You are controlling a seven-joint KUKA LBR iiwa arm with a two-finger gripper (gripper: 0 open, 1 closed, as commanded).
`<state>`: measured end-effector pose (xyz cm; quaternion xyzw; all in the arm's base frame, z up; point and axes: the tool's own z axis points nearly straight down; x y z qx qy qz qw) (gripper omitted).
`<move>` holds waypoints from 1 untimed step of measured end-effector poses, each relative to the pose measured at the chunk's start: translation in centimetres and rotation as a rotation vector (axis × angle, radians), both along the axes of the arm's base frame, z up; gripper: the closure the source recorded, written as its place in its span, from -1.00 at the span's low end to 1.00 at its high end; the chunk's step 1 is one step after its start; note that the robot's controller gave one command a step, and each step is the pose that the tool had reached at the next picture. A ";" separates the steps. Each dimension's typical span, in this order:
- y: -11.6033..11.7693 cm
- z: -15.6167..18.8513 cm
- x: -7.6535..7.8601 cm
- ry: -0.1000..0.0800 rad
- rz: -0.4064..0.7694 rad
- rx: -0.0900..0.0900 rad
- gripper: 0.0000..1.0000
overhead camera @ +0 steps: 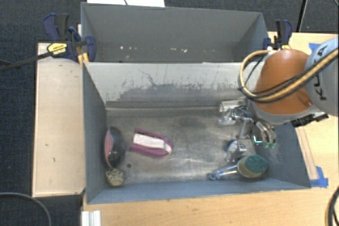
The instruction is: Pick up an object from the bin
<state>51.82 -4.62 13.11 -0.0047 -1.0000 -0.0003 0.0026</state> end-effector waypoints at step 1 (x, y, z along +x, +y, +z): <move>-2.3 -4.7 -1.0 -0.020 -0.116 0.002 -1.00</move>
Offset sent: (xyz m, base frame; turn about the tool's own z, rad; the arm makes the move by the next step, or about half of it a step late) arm -0.0148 -0.0238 -0.0494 0.1131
